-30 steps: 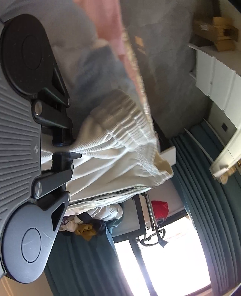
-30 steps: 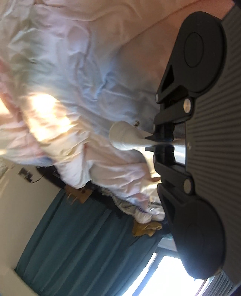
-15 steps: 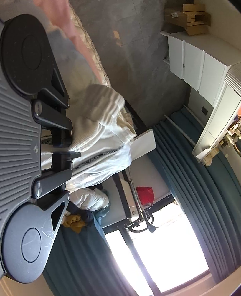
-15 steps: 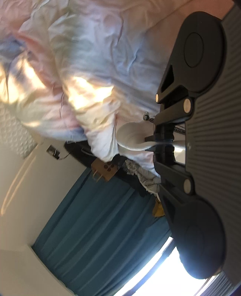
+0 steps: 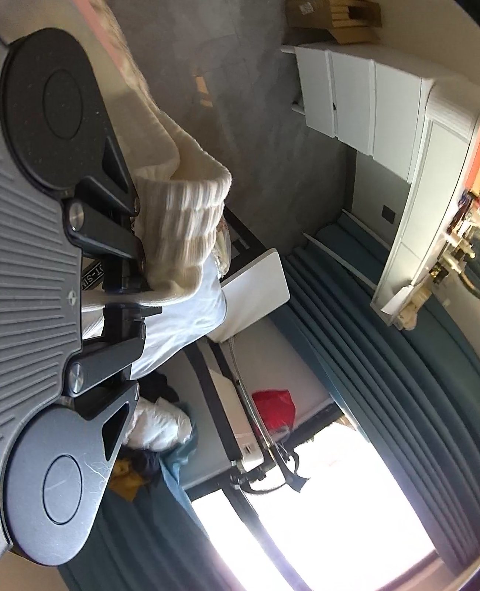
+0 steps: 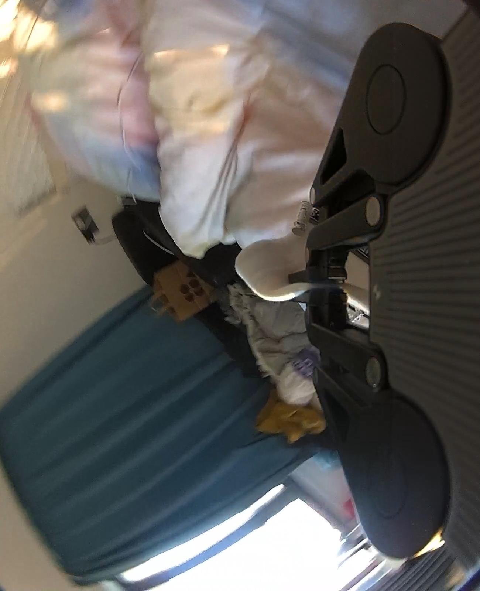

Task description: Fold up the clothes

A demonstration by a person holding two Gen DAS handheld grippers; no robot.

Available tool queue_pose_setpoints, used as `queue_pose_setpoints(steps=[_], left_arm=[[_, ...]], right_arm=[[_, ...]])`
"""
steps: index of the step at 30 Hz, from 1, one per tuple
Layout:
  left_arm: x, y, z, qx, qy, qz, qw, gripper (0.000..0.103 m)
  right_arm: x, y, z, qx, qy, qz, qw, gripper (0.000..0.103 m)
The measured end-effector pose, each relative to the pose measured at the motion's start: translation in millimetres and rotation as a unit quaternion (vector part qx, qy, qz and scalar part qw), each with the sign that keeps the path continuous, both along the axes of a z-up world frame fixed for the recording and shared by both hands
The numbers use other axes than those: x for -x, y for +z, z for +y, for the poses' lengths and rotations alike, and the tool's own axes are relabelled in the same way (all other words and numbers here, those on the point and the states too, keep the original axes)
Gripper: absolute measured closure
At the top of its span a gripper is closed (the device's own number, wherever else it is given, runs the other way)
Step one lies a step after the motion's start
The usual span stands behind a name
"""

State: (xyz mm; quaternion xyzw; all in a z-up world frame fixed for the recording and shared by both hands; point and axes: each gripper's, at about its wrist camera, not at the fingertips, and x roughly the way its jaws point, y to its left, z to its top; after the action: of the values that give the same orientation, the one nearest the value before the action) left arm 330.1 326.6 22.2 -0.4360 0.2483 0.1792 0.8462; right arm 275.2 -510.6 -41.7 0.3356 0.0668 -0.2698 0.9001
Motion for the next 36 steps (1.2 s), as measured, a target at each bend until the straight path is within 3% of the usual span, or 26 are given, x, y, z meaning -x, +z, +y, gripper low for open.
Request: queue_pose_setpoints(steps=[5, 10, 15, 17, 21, 23, 25, 27, 29, 31, 34, 36], left_arm=[[-97, -40, 3, -0.016, 0.008, 0.045, 0.9988, 0.098], [-157, -81, 5, -0.032, -0.007, 0.085, 0.9958, 0.096], [-173, -98, 18, -0.002, -0.05, 0.098, 0.9939, 0.084], [-167, -93, 23, 0.003, -0.069, 0.083, 0.9941, 0.068], [-131, -75, 23, 0.01, -0.106, 0.041, 0.9935, 0.049], [-106, -67, 19, 0.02, -0.119, 0.01, 0.9926, 0.039], [-77, -63, 13, 0.028, -0.123, -0.014, 0.9919, 0.036], [-47, -66, 4, 0.039, -0.121, -0.028, 0.9915, 0.033], [-15, -77, -3, 0.056, -0.112, -0.043, 0.9912, 0.03], [17, -95, -11, 0.073, -0.098, -0.062, 0.9906, 0.029], [49, -130, -19, 0.102, -0.072, -0.082, 0.9887, 0.028], [61, -148, -21, 0.131, -0.056, -0.08, 0.9866, 0.029]], right_arm=[[-99, -32, 12, 0.063, 0.048, 0.075, 0.994, 0.098], [-183, -69, 23, 0.115, 0.103, 0.145, 0.977, 0.097], [-194, -64, 12, 0.089, 0.174, 0.148, 0.969, 0.087], [-193, -55, 6, 0.07, 0.2, 0.151, 0.966, 0.081], [-159, -23, -9, 0.03, 0.227, 0.124, 0.965, 0.078], [-130, -8, -15, 0.017, 0.219, 0.102, 0.97, 0.069], [-96, 0, -24, -0.009, 0.207, 0.075, 0.976, 0.059], [-57, 0, -33, -0.046, 0.181, 0.043, 0.982, 0.058], [-15, -10, -42, -0.096, 0.149, 0.013, 0.984, 0.056], [26, -29, -51, -0.16, 0.128, -0.014, 0.979, 0.056], [86, -76, -52, -0.266, 0.076, -0.08, 0.958, 0.054], [94, -97, -49, -0.301, 0.081, -0.081, 0.947, 0.053]])
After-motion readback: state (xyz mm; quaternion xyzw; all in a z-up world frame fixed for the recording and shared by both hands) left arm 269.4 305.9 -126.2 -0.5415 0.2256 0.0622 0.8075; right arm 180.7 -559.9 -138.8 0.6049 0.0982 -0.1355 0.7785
